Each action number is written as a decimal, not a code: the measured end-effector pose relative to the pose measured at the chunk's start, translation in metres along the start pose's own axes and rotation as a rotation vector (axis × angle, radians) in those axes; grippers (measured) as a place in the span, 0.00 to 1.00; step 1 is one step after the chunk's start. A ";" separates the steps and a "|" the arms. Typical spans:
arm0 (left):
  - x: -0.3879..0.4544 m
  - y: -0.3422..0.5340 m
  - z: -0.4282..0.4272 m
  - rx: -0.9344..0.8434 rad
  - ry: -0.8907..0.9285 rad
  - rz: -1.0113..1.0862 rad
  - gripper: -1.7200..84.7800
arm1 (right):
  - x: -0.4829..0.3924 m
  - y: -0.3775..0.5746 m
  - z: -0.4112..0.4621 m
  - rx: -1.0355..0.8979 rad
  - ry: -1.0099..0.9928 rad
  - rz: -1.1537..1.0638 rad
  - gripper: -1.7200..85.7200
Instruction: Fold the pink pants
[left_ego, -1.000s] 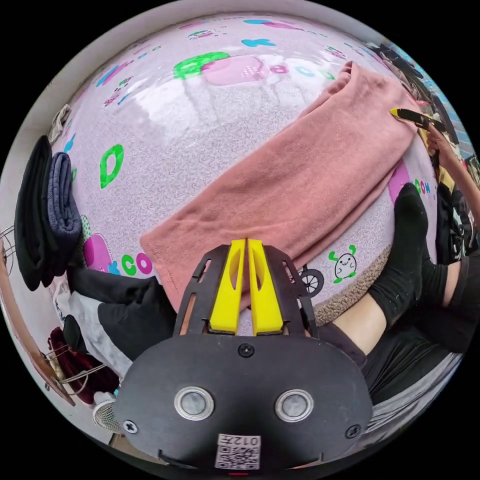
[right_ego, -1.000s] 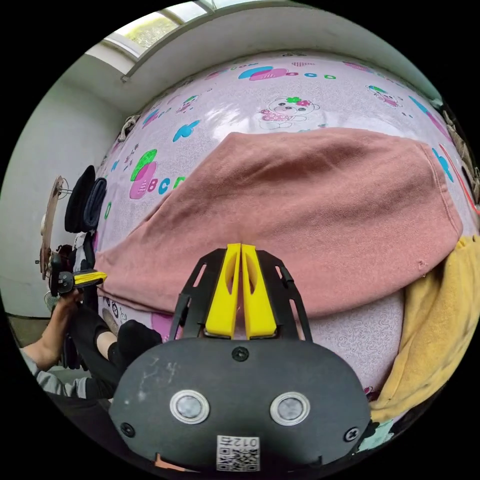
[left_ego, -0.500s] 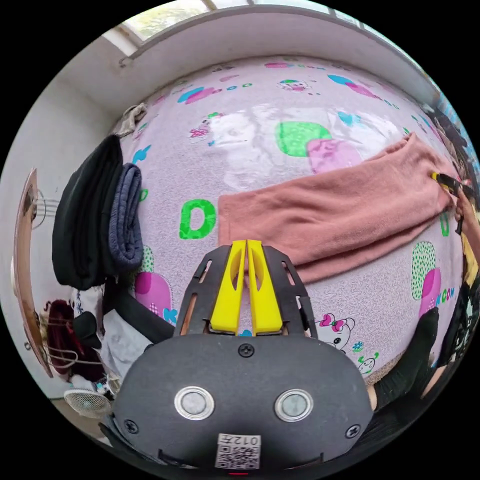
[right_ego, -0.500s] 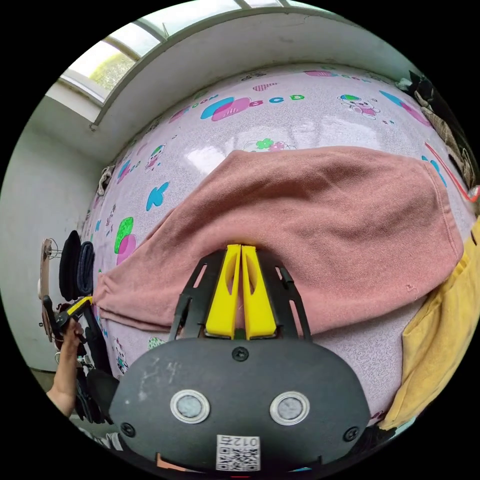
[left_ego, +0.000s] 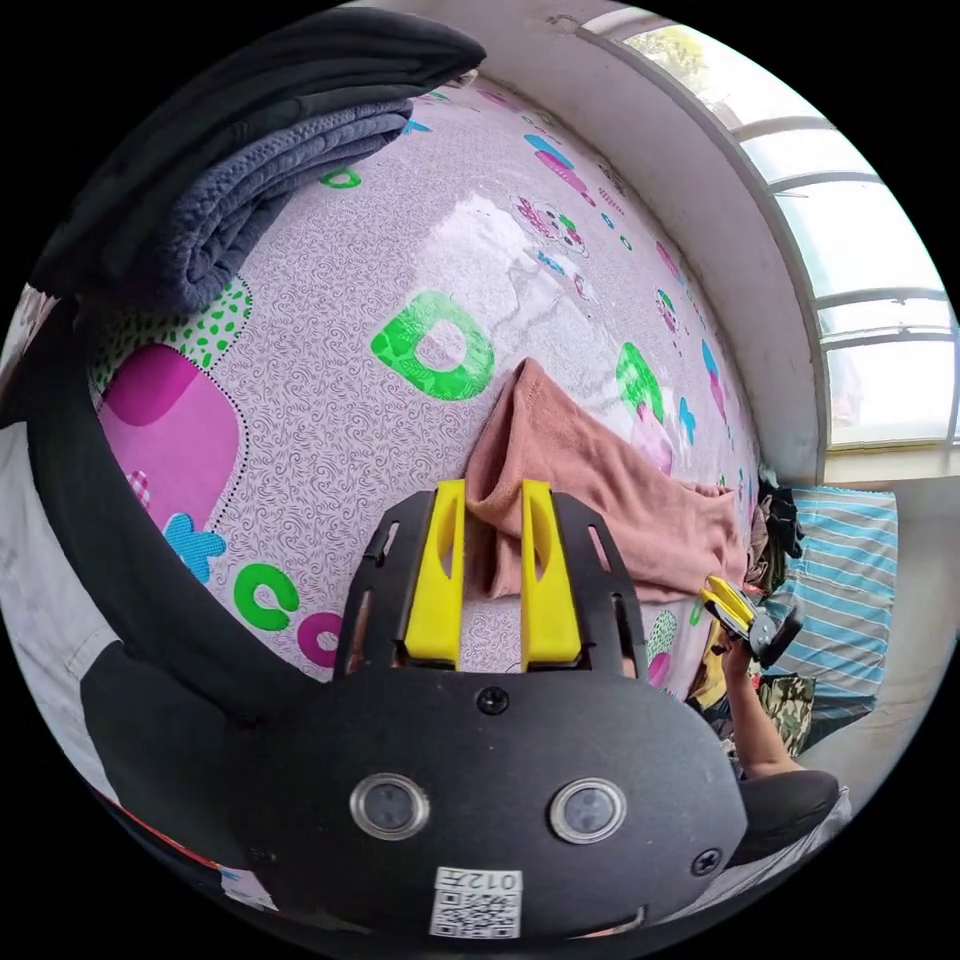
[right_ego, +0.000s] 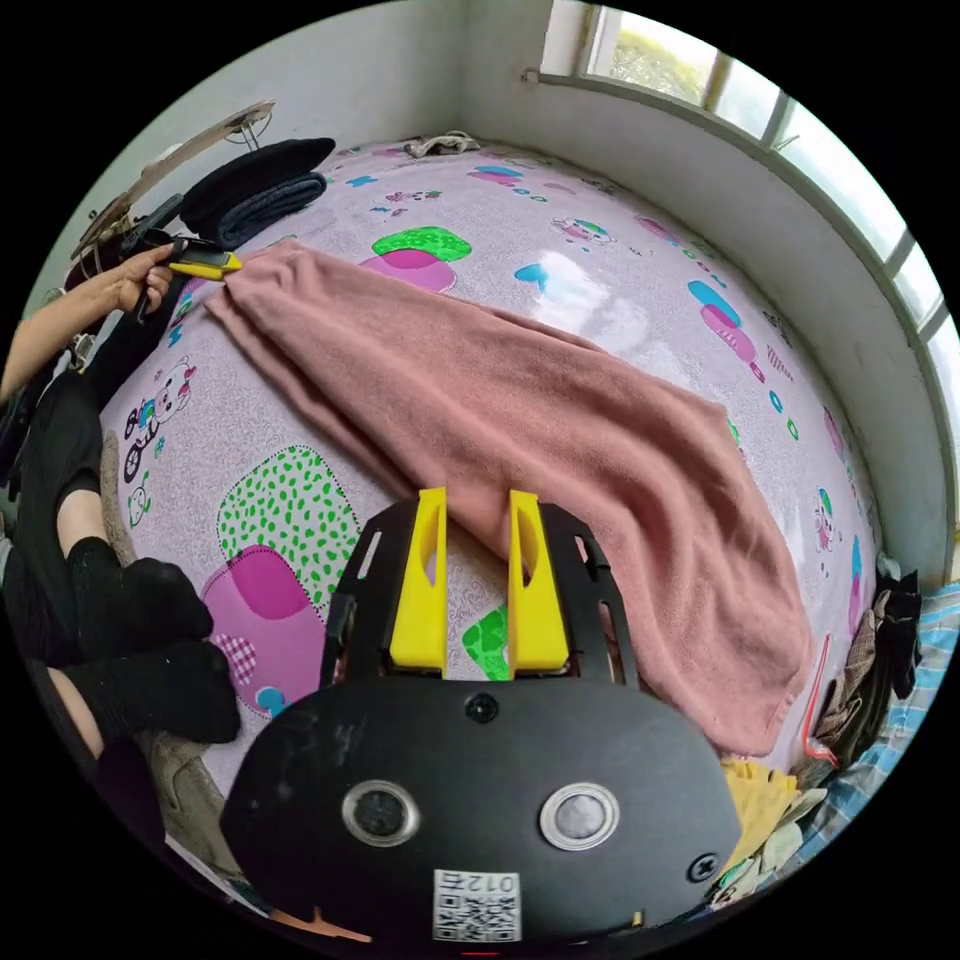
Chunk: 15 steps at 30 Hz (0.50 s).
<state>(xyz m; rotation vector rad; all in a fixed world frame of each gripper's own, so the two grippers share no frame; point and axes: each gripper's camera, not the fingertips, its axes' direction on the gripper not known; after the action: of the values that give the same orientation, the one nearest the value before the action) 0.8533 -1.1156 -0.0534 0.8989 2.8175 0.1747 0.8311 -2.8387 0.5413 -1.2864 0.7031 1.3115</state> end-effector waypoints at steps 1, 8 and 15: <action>-0.002 -0.002 -0.001 0.000 0.000 -0.001 0.09 | 0.000 0.003 0.012 -0.020 0.019 -0.037 0.13; -0.016 -0.015 -0.032 0.021 0.011 0.038 0.04 | 0.015 0.017 0.066 -0.055 0.036 -0.109 0.13; -0.025 -0.028 -0.062 0.043 0.070 0.077 0.03 | 0.033 0.043 0.102 -0.099 0.108 -0.146 0.12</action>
<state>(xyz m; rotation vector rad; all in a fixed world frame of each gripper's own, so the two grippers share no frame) 0.8453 -1.1563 0.0065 1.0306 2.8629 0.1589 0.7697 -2.7431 0.5227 -1.4698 0.6133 1.1771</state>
